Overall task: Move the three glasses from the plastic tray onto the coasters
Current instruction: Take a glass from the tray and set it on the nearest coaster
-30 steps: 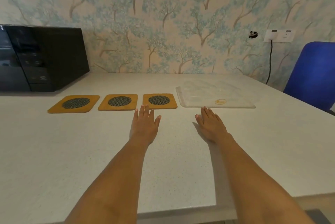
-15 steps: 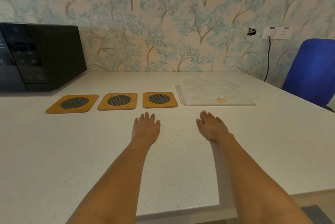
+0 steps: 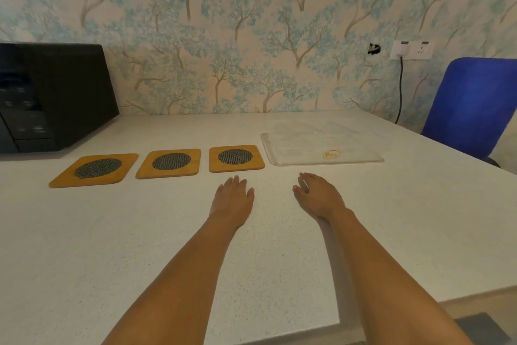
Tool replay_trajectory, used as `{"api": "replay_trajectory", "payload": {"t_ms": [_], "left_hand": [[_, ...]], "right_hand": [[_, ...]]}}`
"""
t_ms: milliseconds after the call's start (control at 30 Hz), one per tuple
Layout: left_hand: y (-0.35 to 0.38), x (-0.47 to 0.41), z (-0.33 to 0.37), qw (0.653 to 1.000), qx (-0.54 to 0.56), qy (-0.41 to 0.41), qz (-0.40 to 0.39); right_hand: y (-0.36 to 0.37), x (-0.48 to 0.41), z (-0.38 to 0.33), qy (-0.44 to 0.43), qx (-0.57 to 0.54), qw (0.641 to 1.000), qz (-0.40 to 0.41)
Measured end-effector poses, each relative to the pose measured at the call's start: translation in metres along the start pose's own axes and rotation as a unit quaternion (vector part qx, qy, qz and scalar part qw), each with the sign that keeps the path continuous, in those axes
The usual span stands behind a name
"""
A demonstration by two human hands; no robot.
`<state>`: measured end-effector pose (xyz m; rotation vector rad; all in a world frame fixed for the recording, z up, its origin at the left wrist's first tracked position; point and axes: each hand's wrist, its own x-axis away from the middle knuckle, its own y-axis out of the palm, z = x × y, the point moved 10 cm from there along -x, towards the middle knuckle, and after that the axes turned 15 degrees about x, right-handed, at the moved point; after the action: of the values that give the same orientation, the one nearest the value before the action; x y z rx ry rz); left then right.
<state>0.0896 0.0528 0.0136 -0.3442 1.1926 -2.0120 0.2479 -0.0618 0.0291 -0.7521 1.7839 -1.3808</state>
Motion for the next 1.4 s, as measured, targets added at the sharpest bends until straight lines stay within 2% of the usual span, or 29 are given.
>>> {"api": "replay_trajectory", "payload": {"t_ms": [100, 233, 533, 800, 1067, 1200, 1400], "left_hand": [[0.016, -0.008, 0.023, 1.000, 0.010, 0.021, -0.014], [0.032, -0.024, 0.042, 1.000, -0.006, 0.013, -0.015], [0.036, -0.065, 0.063, 0.998, 0.005, 0.016, 0.063], [0.034, -0.093, 0.060, 0.994, -0.034, -0.009, 0.103], [0.037, -0.109, 0.049, 0.994, -0.032, -0.040, 0.094], [0.038, -0.110, 0.047, 0.995, -0.024, -0.043, 0.092], [0.036, -0.109, 0.047, 0.994, -0.013, -0.039, 0.098]], "right_hand": [[-0.020, -0.004, 0.005, 0.016, -0.044, 0.995, 0.091], [-0.049, -0.009, 0.021, 0.047, -0.104, 0.970, 0.214], [-0.089, -0.072, 0.077, 0.047, -0.083, 0.967, 0.237], [-0.105, -0.134, 0.133, 0.098, -0.030, 0.977, 0.187], [-0.081, -0.187, 0.167, 0.153, 0.050, 0.987, 0.015], [-0.058, -0.200, 0.174, 0.172, 0.039, 0.983, -0.057], [-0.035, -0.206, 0.176, 0.190, 0.039, 0.976, -0.095]]}}
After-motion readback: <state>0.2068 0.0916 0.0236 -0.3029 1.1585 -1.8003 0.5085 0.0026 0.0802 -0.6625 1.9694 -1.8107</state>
